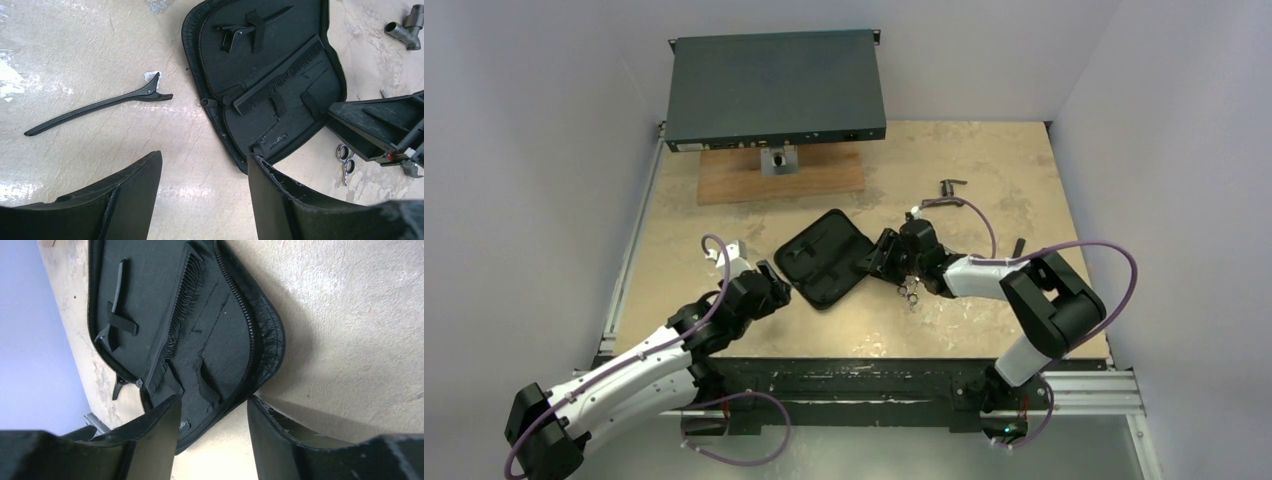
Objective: Sort the hair-cutting tools
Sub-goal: Move the hairdressing tool bag to the center of the board.
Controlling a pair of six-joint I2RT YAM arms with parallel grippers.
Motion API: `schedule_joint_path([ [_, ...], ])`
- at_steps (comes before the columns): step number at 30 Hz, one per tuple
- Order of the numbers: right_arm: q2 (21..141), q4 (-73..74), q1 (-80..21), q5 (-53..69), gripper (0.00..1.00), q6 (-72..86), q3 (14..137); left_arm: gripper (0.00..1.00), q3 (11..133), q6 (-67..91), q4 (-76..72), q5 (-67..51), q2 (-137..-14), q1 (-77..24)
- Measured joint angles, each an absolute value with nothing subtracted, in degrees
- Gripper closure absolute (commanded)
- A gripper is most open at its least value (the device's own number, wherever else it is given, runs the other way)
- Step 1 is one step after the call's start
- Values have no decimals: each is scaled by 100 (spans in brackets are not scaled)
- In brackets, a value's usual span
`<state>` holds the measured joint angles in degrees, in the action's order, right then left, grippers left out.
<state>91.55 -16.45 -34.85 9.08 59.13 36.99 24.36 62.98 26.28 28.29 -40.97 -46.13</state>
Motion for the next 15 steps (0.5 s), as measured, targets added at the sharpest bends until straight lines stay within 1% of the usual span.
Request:
schedule_joint_path([
  [3,9362,-1820,-3487,906,56,6031,3699,37,2436,6302,2681,2832,-4077,-4613],
  [5,9491,-1962,-3487,950,60,6108,3695,38,2436,6302,2742,2832,-4042,-4613],
  [8,9592,-2108,-3489,961,72,6149,3688,37,2429,6307,2805,2836,-3975,-4613],
  [10,9638,-2143,-3489,961,78,6134,3675,37,2410,6333,2816,2853,-3933,-4613],
  [13,9638,-2115,-3487,958,84,6058,3669,37,2392,6346,2845,2858,-3931,-4613],
  [15,9585,-2053,-3487,958,86,5968,3669,37,2386,6346,2847,2858,-3935,-4613],
])
